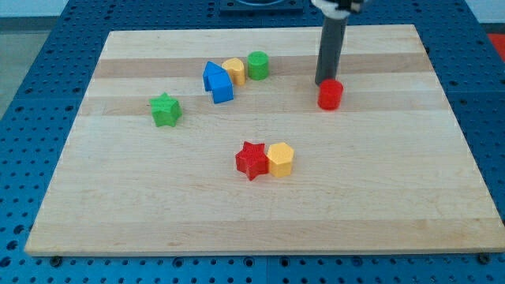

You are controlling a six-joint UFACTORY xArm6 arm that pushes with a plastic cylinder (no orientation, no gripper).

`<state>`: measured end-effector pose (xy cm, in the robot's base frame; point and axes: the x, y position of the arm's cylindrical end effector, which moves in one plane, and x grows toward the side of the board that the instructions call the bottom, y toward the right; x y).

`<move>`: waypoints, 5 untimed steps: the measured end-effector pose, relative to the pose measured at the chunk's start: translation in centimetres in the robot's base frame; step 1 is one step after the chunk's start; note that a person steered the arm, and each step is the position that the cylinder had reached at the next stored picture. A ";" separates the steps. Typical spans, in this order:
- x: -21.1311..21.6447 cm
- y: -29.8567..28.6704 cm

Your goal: Push red circle parallel to the yellow hexagon

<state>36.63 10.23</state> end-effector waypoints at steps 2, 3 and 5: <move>5.3 -1.3; 4.3 0.6; 10.9 -3.4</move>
